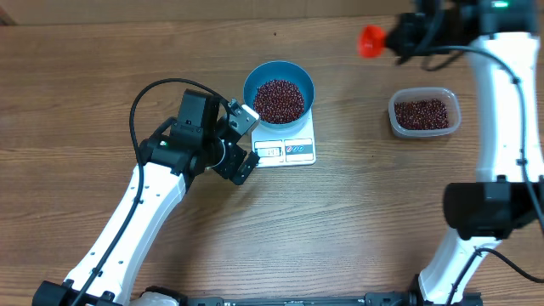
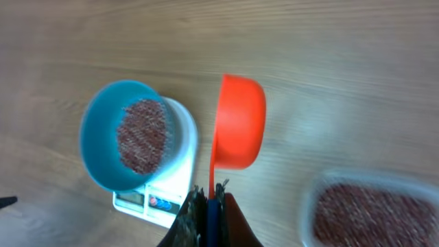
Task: Scoop item into bowl and weigh 150g on scale
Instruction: 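Return the scoop right to the bean tub and dig in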
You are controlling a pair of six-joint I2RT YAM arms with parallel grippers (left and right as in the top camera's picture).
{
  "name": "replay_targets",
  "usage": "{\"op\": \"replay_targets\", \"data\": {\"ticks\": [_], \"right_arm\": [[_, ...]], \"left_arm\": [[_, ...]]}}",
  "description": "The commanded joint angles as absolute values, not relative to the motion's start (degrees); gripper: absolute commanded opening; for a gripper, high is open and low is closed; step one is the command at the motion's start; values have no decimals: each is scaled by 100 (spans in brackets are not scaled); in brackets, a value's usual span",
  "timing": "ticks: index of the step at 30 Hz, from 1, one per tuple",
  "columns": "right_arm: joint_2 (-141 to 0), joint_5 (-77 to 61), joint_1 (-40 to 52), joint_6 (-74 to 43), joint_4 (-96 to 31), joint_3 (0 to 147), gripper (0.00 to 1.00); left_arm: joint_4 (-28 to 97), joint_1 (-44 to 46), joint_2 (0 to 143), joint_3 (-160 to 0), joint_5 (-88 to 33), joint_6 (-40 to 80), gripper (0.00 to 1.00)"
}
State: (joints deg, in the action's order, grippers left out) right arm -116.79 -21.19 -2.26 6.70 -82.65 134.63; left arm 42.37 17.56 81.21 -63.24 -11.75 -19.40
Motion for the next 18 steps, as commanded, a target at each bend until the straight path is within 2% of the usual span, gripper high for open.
{"op": "replay_targets", "data": {"ticks": [1, 4, 9, 18], "right_arm": [[-11500, -2069, -998, 580, -8685, 13618, 4], [-11537, -1444, -1481, 580, -9190, 13607, 4], [-11681, -792, -1651, 580, -9706, 13587, 4], [-11780, -755, -1651, 624, -9371, 12663, 4]], "left_arm": [[4226, 1728, 8001, -6309, -1197, -1883, 100], [4226, 1728, 8001, -6309, -1197, -1883, 100], [4226, 1728, 8001, -6309, -1199, -1883, 100], [4226, 1728, 8001, -6309, -1199, -1883, 99]]}}
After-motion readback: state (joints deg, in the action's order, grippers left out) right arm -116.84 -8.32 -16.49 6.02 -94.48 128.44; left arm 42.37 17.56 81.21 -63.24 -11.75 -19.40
